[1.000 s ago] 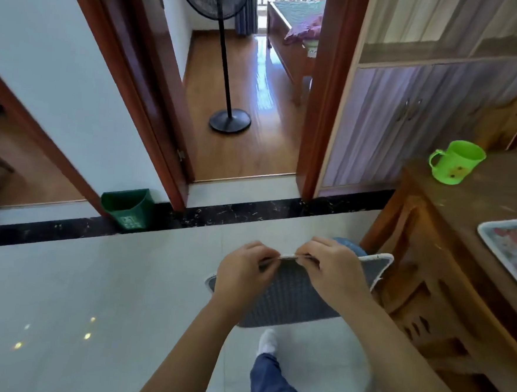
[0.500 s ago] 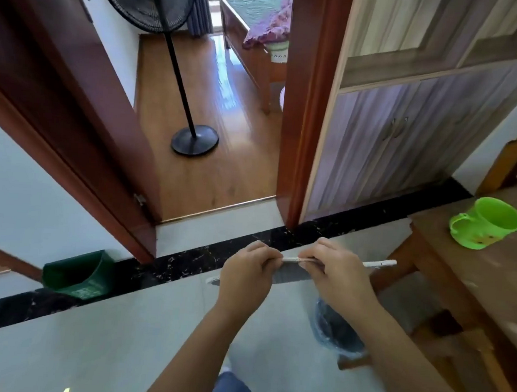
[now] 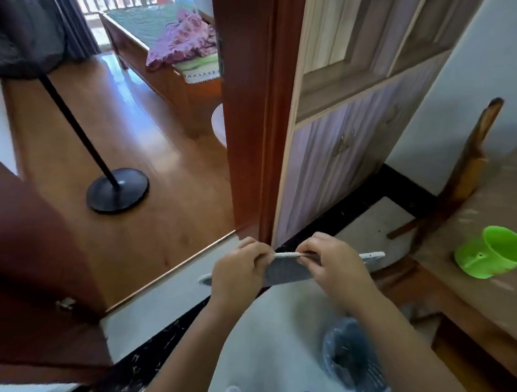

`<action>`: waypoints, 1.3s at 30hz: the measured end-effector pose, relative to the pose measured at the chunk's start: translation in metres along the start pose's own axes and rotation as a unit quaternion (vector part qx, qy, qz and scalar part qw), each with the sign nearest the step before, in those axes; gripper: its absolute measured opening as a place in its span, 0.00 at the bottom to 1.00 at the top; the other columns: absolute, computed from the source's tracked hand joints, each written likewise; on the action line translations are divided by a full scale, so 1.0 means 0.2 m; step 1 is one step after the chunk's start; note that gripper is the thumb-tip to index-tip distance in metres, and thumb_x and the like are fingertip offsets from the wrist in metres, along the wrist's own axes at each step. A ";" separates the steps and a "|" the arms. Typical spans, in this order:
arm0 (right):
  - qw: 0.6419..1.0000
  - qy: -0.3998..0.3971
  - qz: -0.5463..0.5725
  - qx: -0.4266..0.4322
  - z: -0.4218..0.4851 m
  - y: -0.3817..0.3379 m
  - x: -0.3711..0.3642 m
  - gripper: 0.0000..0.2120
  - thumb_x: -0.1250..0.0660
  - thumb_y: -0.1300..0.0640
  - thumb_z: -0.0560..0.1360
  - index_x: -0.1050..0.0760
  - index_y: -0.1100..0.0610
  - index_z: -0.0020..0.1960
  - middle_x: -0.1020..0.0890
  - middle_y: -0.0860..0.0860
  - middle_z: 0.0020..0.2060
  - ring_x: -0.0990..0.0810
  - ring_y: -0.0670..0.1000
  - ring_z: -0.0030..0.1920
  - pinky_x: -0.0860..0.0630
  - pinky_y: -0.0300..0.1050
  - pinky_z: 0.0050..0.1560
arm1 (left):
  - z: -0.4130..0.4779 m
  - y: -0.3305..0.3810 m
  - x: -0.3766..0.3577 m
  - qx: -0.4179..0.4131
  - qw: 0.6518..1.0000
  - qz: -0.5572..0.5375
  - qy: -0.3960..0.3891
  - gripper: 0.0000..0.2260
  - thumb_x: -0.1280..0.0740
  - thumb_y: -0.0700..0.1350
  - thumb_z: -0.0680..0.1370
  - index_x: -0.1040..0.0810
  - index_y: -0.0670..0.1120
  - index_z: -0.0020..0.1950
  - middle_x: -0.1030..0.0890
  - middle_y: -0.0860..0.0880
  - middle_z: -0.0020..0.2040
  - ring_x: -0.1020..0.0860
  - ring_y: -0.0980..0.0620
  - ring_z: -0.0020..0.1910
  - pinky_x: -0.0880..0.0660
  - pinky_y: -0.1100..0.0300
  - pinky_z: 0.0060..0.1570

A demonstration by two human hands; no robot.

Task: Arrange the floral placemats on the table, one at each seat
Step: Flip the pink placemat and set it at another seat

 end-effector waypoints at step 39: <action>0.927 0.258 -0.003 -0.272 1.12 1.89 1.30 0.04 0.31 0.63 0.70 0.22 0.56 0.43 0.25 0.44 0.39 0.25 0.45 0.41 0.25 0.42 0.43 | 2.38 1.32 -1.60 -0.290 0.894 -0.020 -0.342 0.03 0.32 0.44 0.74 0.19 0.51 0.44 0.21 0.56 0.42 0.23 0.56 0.42 0.29 0.61 0.43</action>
Point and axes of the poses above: each hand's wrist, its own z-axis towards the middle knuckle, its own x-axis out of the back of the hand, y = z × x, the point moved 8 cm from there along z, towards the middle knuckle
